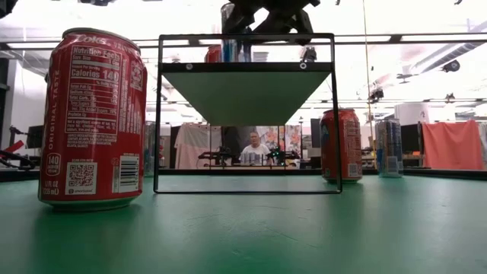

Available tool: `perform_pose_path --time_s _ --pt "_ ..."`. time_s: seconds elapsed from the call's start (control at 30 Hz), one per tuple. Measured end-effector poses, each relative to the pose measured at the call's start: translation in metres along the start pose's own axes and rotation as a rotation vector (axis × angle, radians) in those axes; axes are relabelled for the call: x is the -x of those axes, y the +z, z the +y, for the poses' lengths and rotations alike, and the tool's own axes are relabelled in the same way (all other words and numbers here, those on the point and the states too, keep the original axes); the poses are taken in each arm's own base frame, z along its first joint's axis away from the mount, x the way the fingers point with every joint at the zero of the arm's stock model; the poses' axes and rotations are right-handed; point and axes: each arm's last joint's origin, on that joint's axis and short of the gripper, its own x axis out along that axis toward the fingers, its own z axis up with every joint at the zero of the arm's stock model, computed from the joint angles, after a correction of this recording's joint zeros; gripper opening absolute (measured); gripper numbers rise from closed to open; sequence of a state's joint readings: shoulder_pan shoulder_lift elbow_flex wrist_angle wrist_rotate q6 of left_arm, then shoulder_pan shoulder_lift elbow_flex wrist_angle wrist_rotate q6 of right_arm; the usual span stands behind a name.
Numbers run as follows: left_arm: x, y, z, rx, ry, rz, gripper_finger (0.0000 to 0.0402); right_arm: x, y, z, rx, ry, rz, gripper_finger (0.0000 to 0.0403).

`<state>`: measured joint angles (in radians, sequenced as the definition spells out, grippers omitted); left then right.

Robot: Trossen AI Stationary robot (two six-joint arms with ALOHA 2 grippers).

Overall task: Place canned beverage on shelf
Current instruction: Put the blue can on the shelf

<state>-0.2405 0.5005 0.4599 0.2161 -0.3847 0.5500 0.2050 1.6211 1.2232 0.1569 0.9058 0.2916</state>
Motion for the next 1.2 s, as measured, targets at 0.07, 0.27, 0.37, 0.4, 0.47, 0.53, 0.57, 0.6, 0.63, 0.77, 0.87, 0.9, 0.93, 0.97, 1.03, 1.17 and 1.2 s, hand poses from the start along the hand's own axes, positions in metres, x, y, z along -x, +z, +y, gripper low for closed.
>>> perform_pose_path --time_s 0.07,0.27,0.37,0.4,0.47,0.53,0.57,0.6,0.63,0.77,0.87,0.9,0.93,0.97,1.03,1.17,1.2 --pt "0.0 0.0 0.0 -0.004 0.0 0.001 0.0318 -0.002 -0.003 0.001 0.003 -0.003 0.005 0.0207" --pt "0.0 0.0 0.0 -0.006 -0.001 0.001 0.0318 -0.005 -0.009 0.003 0.005 -0.012 0.012 0.0207" --pt "-0.001 0.0 0.0 -0.008 -0.001 0.003 0.0318 -0.006 -0.01 0.004 0.004 -0.017 0.011 0.0208" --pt "-0.001 0.0 0.0 -0.009 -0.002 0.003 0.0318 -0.006 -0.01 0.004 0.005 -0.017 0.011 0.0208" --pt "-0.001 0.0 0.0 -0.01 -0.001 0.002 0.0318 -0.006 -0.01 0.004 0.005 -0.017 0.011 0.0208" --pt "-0.001 0.0 0.0 -0.014 0.0 0.0 0.0318 -0.006 -0.01 0.004 0.006 -0.017 0.011 0.0211" --pt "-0.001 0.0 0.0 -0.015 0.0 0.0 0.0318 -0.006 -0.011 0.004 0.007 -0.017 0.011 0.0214" --pt "-0.001 0.0 0.0 -0.017 0.0 0.0 0.0318 -0.006 -0.011 0.004 0.009 -0.017 0.011 0.022" --pt "-0.001 0.0 0.0 -0.017 0.001 0.0 0.0318 -0.006 -0.011 0.004 0.012 -0.017 0.011 0.0228" --pt "-0.001 0.0 0.0 -0.017 0.001 -0.001 0.0318 -0.006 -0.011 0.004 0.011 -0.017 0.012 0.0267" --pt "-0.001 0.0 0.0 -0.016 0.002 -0.003 0.0318 -0.006 -0.011 0.004 0.013 -0.018 0.015 0.0292" --pt "-0.001 0.0 0.0 -0.017 0.002 -0.003 0.0318 -0.006 -0.012 0.004 0.014 -0.018 0.015 0.0298" --pt "-0.001 0.0 0.0 -0.017 0.002 -0.002 0.0318 -0.006 -0.011 0.004 0.012 -0.018 0.014 0.0303" --pt "-0.001 0.0 0.0 -0.017 0.001 -0.002 0.0318 -0.006 -0.011 0.004 0.01 -0.018 0.013 0.0306" --pt "-0.002 0.0 -0.001 -0.019 -0.001 0.002 0.0318 -0.005 -0.009 0.003 0.006 -0.016 0.01 0.031" --pt "-0.004 -0.002 -0.003 -0.025 -0.008 0.014 0.0318 -0.001 -0.002 0.0 -0.01 -0.012 -0.003 0.0312" --pt "-0.005 -0.002 -0.003 -0.026 -0.011 0.018 0.0318 0.0 0.001 -0.001 -0.015 -0.011 -0.006 0.0312"
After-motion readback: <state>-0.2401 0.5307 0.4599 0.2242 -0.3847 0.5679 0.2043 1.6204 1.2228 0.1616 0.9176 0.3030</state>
